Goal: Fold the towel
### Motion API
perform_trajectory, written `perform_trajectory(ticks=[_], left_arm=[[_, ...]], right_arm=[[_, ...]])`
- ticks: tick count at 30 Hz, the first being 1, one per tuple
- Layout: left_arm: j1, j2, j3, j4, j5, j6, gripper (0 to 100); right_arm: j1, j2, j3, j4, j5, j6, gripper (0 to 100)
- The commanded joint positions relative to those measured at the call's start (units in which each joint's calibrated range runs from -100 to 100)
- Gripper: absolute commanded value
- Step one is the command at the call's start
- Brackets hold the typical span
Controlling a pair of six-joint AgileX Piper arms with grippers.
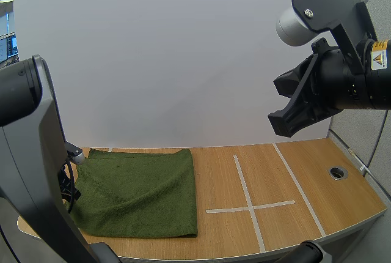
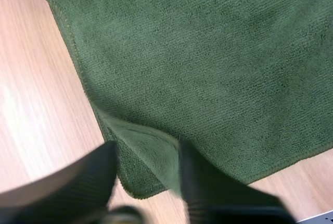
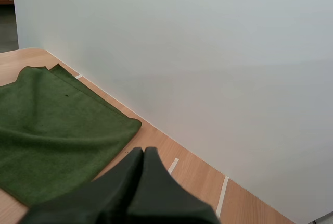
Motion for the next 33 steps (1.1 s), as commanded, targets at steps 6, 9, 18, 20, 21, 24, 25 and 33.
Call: perform_trajectory(ticks=[6,9,18,20,21,24,25,33], left_arm=[[0.08,-0.53,0.0,-2.52,-5.69,-0.19,85],[0.08,-0.53,0.02,-3.54,-4.7,-0.19,85],[0.08,-0.53,0.02,-8.11,11.88,2.58,81],[0.08,-0.53,0.16,-8.92,15.24,3.87,64],[0.08,-0.53,0.16,-8.92,16.38,3.97,52],[0.08,-0.41,0.16,-8.23,17.82,4.34,15],[0.08,-0.41,0.16,-8.12,18.42,4.33,4],[0.08,1.64,9.83,-0.77,0.44,4.66,0]], right_arm=[[-0.2,-0.45,0.24,0.16,0.0,-0.28,0],[-0.2,-0.45,0.24,2.11,0.0,-0.28,0],[-0.2,-0.45,0.24,3.4,0.0,-1.01,0],[-0.2,-0.45,0.24,3.4,0.0,-1.01,0],[-0.2,-0.45,0.24,3.4,0.0,-1.01,0],[-0.2,-0.45,0.24,3.4,0.0,-1.01,0],[-0.2,-0.45,0.24,3.4,0.0,-1.01,0],[-0.2,-0.45,0.24,3.4,0.0,-1.01,0]])
